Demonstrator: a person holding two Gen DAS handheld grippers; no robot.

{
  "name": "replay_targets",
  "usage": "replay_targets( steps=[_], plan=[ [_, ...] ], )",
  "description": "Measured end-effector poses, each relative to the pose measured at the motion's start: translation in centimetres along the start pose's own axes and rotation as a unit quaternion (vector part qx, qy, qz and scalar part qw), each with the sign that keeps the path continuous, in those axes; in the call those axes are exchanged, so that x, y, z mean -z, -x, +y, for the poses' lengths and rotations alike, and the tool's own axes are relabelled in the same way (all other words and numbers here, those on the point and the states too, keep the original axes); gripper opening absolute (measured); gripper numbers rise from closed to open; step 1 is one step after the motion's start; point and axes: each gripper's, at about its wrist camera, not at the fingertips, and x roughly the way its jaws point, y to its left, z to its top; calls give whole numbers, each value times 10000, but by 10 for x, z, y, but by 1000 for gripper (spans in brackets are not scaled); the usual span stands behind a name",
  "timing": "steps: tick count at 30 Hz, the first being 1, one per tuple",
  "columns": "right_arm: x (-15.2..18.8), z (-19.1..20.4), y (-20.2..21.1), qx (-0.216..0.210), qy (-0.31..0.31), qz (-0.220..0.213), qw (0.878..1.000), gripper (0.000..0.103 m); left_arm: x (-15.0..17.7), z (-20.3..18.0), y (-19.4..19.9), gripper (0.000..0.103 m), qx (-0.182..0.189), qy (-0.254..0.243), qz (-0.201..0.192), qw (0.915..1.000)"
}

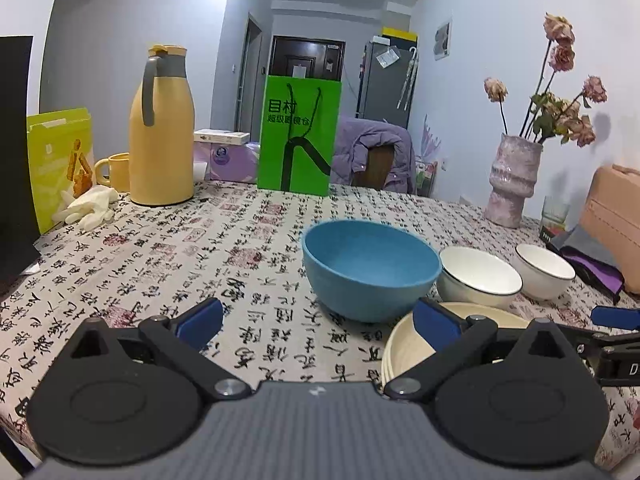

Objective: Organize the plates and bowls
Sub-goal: 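Move both tools toward the rim of the blue bowl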

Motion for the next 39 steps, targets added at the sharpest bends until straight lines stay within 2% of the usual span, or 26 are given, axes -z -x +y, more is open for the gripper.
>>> replay_targets(
  steps=[16,39],
  plan=[
    [-28,14,-18,-203,29,-13,9998,103,-23,15,-3,103,-60,58,-126,9999],
    [-73,32,-61,-461,259,115,9985,103,-51,40,-33,103,-127,201,77,9997]
  ],
)
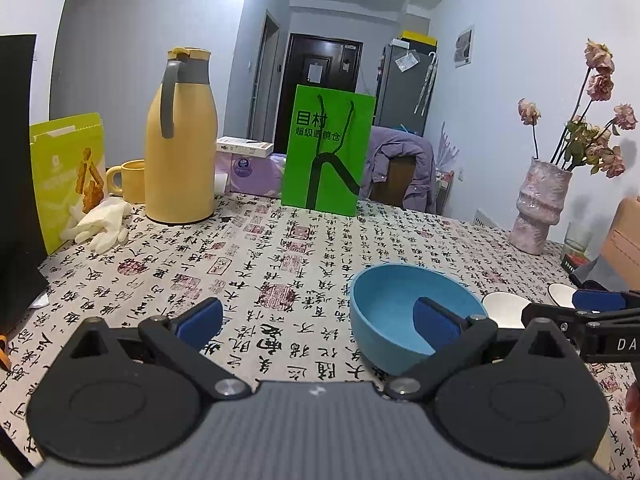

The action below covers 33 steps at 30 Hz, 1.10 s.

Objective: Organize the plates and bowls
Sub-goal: 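Move both tools toward the rim of the blue bowl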

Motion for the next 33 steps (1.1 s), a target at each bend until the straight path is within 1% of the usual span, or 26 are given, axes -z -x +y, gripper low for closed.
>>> replay_targets(
  steps=[4,8,12,15,17,20,22,23,25,26,28,32,33],
  plan=[
    [-7,-2,-10,44,63,86,9999,102,-4,0,-9,103,13,-4,65,10000],
    [-16,-4,-22,-2,135,175,9998,97,-7,-2,-20,103,9,-22,161,9999],
    [-22,-5,-36,-88,245,338,9991,96,-10,-3,-31,103,20,13,255,9997],
    [-26,-5,-46,-132,334,467,9983,89,-11,-4,-41,103,7,43,350,9994],
    [-28,-5,-53,-140,388,550,9976,88,-12,-4,-47,103,-6,75,423,9991],
    [-31,-5,-65,-138,456,663,9967,83,-14,-3,-57,103,-9,145,544,9984],
    [-32,-5,-72,-100,497,742,9960,74,-14,-4,-64,103,-17,187,640,9978],
    [-33,-5,-76,-80,515,781,9956,71,-14,-4,-67,103,-29,204,674,9975],
    [-33,-6,-83,-78,523,871,9948,62,-14,-5,-74,103,-27,251,731,9970],
    [-33,-6,-86,-89,532,918,9943,60,-14,-6,-77,103,-21,275,768,9967],
    [-34,-6,-93,-104,565,994,9934,53,-13,-8,-83,103,-3,317,842,9959],
    [-36,-6,-104,-114,595,1088,9922,48,-11,-11,-93,103,73,476,1028,9935],
    [-36,-6,-106,-118,597,1114,9919,44,-10,-11,-95,103,84,527,1064,9929]
  ],
)
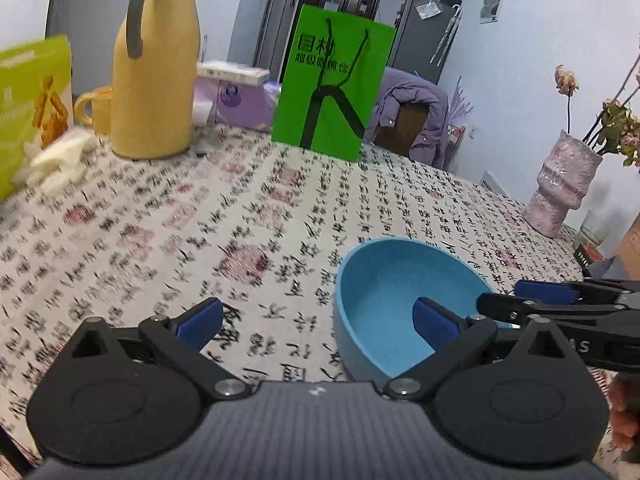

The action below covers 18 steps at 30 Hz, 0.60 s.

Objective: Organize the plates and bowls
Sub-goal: 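Move both tools toward the rim of the blue bowl, then close both tools on the rim of the blue bowl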

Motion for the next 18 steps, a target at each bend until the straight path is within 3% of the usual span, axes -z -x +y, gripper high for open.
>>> replay_targets(
  steps=[11,15,17,18],
  plan=[
    [-7,-4,-24,-77,-5,187,9998,31,2,-11,-21,83,21,111,318,9994],
    [-7,-5,-30,-113,-28,251,9996,28,2,-13,-27,65,92,212,458,9987],
    [-6,-5,-31,-171,-62,269,9995,25,2,-14,-29,48,123,228,513,9983],
    [-6,-5,-31,-170,-68,268,9995,25,3,-15,-30,33,149,200,559,9981]
  ],
)
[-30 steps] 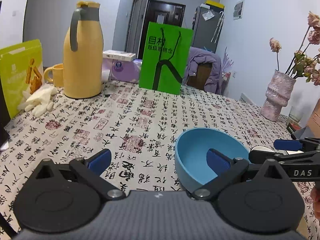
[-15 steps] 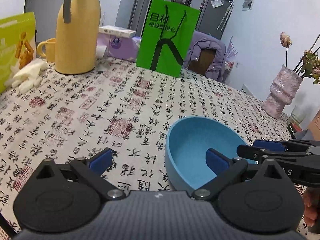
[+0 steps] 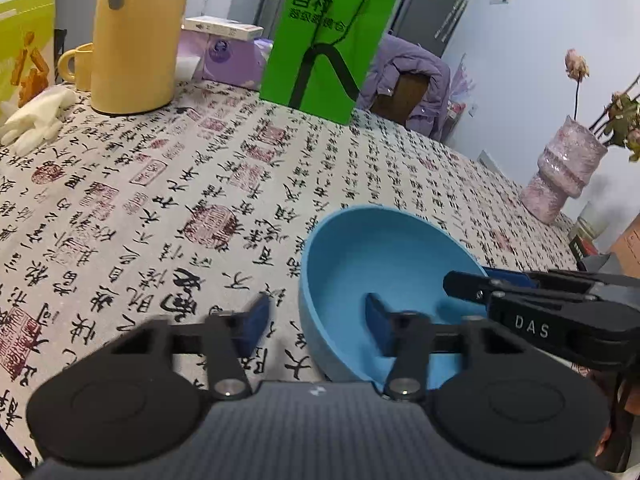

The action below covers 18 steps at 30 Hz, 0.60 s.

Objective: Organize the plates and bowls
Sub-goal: 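Close both tools on the rim of the blue bowl, then lift and tilt the gripped blue bowl with both tools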

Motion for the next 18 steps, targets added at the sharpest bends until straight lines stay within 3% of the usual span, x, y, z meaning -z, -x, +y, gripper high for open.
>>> replay_targets(
  steps=[3,10,18],
  plan=[
    [0,0,-1,34,-5,3,10000,23,2,-3,-2,23,-89,-57,10,9999],
    [-1,-1,0,121,-155,25,9998,11,-1,-3,-2,21,-244,49,20,9997],
    [0,2,4,179,-333,30,9993,9,-1,-5,1,21,-377,118,64,9992]
  ],
)
